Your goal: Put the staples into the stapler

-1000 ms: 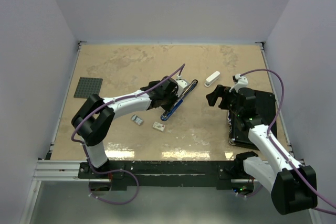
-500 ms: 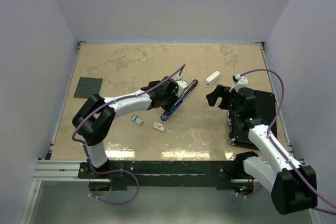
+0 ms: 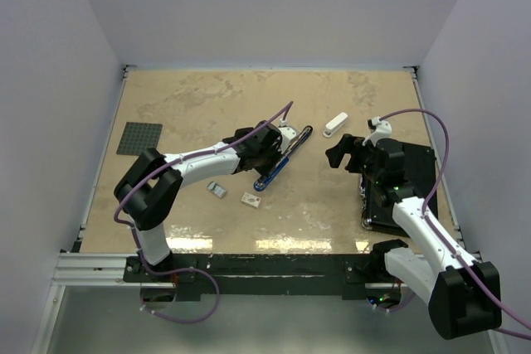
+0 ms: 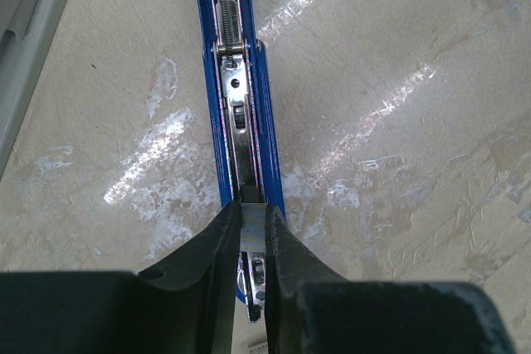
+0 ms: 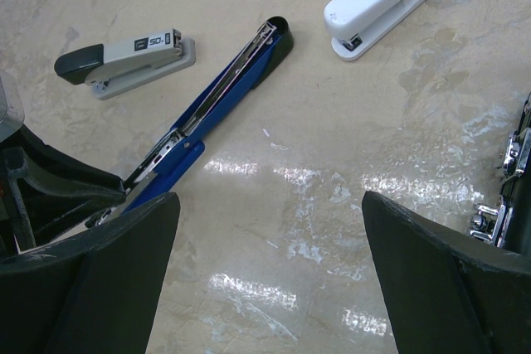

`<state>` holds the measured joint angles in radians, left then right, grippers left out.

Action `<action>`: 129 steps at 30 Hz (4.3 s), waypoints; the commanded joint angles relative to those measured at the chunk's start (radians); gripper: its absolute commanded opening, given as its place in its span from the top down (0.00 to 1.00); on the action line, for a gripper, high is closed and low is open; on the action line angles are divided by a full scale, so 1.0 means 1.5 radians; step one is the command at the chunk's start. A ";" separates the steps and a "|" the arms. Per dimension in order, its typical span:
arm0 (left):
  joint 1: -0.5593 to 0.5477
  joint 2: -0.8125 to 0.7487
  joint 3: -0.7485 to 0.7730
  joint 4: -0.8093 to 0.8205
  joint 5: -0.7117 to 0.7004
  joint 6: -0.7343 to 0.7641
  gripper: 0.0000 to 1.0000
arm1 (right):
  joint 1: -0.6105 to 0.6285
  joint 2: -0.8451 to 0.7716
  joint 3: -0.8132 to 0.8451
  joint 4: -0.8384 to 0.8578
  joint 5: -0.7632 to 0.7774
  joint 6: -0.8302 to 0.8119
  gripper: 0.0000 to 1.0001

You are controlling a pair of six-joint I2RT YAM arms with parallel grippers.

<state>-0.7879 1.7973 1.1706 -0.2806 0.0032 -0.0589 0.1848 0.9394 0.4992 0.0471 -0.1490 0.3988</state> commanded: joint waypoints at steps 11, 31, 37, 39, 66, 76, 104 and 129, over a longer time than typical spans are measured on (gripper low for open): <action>-0.002 -0.002 -0.007 0.006 0.002 -0.021 1.00 | 0.003 -0.023 0.011 0.008 -0.006 -0.010 0.03; -0.002 -0.005 -0.013 0.006 0.000 -0.038 0.84 | 0.002 -0.035 0.009 -0.003 -0.007 -0.011 0.03; -0.002 -0.008 -0.014 0.006 0.000 -0.037 0.77 | 0.003 -0.041 0.006 -0.005 -0.006 -0.010 0.03; -0.002 -0.009 -0.015 0.006 0.000 -0.037 0.75 | 0.002 -0.043 0.006 -0.006 -0.005 -0.010 0.03; -0.013 -0.050 -0.001 -0.026 -0.051 -0.095 0.65 | 0.002 -0.045 0.007 -0.008 -0.006 -0.003 0.03; -0.044 -0.003 0.033 -0.061 -0.108 -0.129 0.65 | 0.002 -0.027 0.009 -0.004 -0.009 0.002 0.03; -0.079 0.051 0.084 -0.070 -0.202 -0.121 0.66 | 0.002 -0.043 0.019 -0.029 0.001 -0.004 0.03; -0.091 0.060 0.088 -0.077 -0.242 -0.118 0.69 | 0.002 -0.044 0.019 -0.029 -0.006 0.006 0.03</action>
<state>-0.9188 1.8816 1.2720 -0.3912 -0.3172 -0.2264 0.1848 0.8879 0.4992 0.0002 -0.1493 0.4007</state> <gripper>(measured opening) 0.300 0.972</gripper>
